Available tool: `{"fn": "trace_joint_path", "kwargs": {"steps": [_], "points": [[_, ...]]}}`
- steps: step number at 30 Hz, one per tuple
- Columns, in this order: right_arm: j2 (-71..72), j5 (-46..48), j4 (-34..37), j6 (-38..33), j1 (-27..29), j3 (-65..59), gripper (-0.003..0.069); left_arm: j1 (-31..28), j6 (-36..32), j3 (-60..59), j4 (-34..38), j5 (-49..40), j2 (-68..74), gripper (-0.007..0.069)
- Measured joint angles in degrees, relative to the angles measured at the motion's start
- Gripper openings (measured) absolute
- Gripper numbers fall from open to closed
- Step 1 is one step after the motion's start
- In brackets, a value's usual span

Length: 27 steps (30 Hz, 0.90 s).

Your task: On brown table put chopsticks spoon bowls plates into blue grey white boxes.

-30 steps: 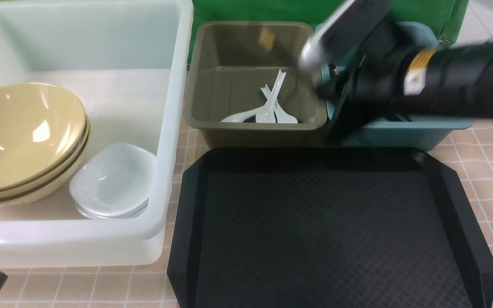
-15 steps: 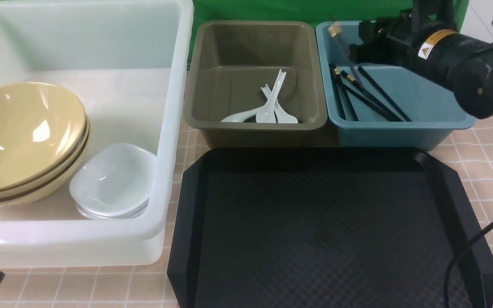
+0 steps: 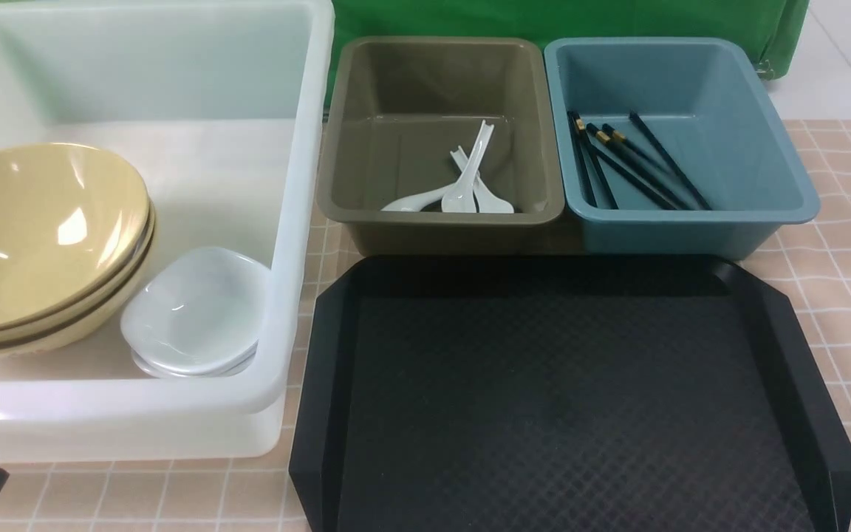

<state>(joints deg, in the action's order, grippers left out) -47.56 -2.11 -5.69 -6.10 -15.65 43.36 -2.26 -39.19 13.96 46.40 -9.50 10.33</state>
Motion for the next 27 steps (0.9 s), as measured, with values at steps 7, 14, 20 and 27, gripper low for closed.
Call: {"fn": "trace_joint_path", "kwargs": {"steps": [7, 14, 20, 27], "points": [[20.9, -6.4, 0.0, -3.0, 0.0, -23.6, 0.0037, 0.0, -0.1, 0.0, 0.0, 0.0, 0.0, 0.0006], [27.4, -7.8, -0.1, -7.2, 0.0, -38.8, 0.0037, 0.0, 0.0, 0.0, 0.0, 0.0, 0.0, 0.0006], [27.6, -7.1, 0.3, -1.2, 0.0, -44.8, 0.0038, 0.0, 0.0, 0.0, 0.0, 0.0, 0.0, 0.0006], [27.9, -1.3, 1.6, 2.8, 0.0, -44.9, 0.0038, 0.0, 0.0, 0.0, 0.0, -0.3, 0.0, 0.0006]]}}
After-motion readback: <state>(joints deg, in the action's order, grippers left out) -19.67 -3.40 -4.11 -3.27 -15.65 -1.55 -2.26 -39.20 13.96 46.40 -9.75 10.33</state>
